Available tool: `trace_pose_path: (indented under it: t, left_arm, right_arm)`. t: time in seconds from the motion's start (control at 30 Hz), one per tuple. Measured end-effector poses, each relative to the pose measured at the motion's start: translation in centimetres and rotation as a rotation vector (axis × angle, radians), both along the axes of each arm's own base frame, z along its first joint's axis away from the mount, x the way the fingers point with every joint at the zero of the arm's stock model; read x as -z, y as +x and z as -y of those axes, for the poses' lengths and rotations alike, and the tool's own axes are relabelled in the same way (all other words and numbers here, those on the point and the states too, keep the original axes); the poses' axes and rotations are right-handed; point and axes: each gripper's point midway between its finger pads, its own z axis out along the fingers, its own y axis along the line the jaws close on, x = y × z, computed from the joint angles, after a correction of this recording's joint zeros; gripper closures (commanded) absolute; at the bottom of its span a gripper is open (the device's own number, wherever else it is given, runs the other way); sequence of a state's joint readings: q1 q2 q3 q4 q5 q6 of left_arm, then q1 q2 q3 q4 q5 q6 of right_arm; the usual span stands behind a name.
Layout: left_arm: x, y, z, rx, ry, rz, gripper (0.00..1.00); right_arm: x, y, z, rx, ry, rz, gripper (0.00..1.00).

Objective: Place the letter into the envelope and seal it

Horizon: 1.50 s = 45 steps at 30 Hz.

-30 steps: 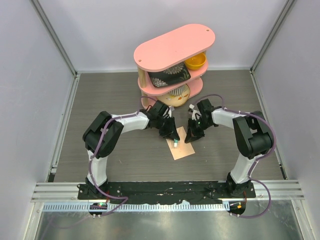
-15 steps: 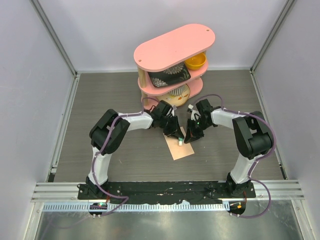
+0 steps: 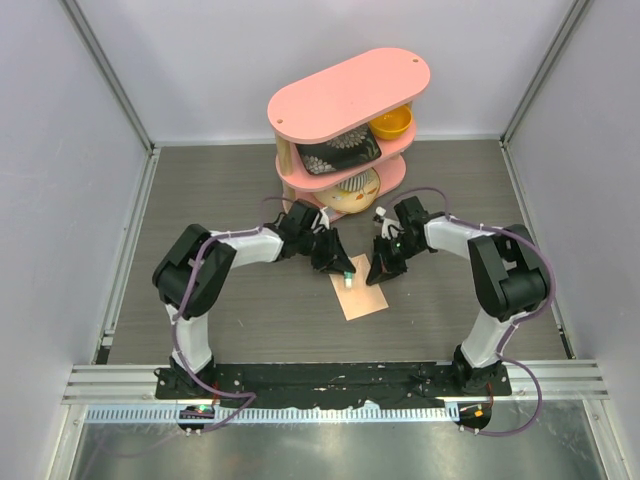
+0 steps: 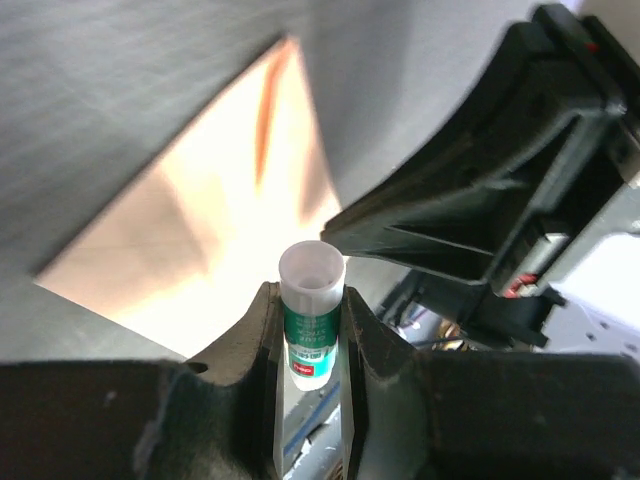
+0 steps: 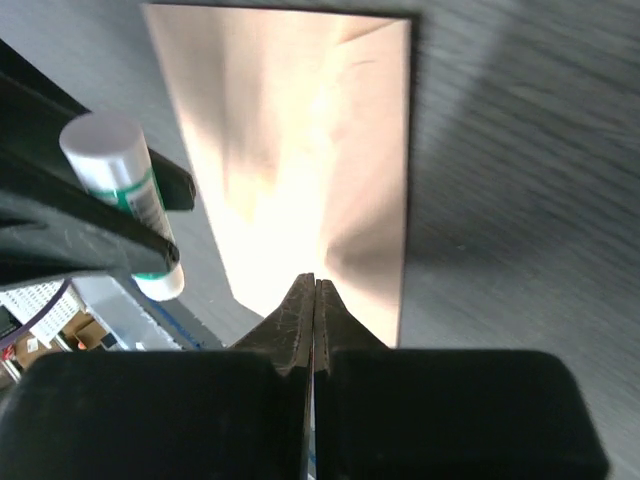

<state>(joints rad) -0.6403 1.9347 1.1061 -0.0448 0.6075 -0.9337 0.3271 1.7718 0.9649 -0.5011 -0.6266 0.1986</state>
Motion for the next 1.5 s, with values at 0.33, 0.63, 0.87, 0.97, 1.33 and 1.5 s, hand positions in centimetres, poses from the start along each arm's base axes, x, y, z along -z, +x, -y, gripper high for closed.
trace_pose_path:
  t: [0.33,0.63,0.87,0.97,1.33,1.5]
  left_arm:
    - [-11.5,-0.1,-1.7,0.024,-0.2,0.244,1.0]
    - [-22.4,-2.1,-5.7,0.072,-0.232,0.621,1.0]
    - [-28.3,-2.2,-6.7,0.018,-0.287,0.809,1.0]
    - [-29.3,-1.8,-6.6,-0.011,-0.312,0.83,1.0]
    - [-33.3,-1.7,-6.0,-0.079,-0.452,0.842,1.0]
    - [-33.5,-1.5,-6.1,-0.104,-0.46,0.837,1.0]
  right_arm:
    - [-9.2,1.7,-1.6,-0.044,0.178,0.243,0.42]
    - [-21.3,2.2,-1.1,-0.134,0.265,0.582,0.28]
    - [-30.1,0.2,-2.8,-0.168,0.423,0.792,0.28]
    - [-32.2,-0.9,-4.5,-0.2,0.491,0.834,0.28]
    - [-33.1,-2.0,-9.7,-0.235,0.547,0.845,0.45]
    - [-32.9,-0.7,-10.1,-0.178,0.529,0.84,0.55]
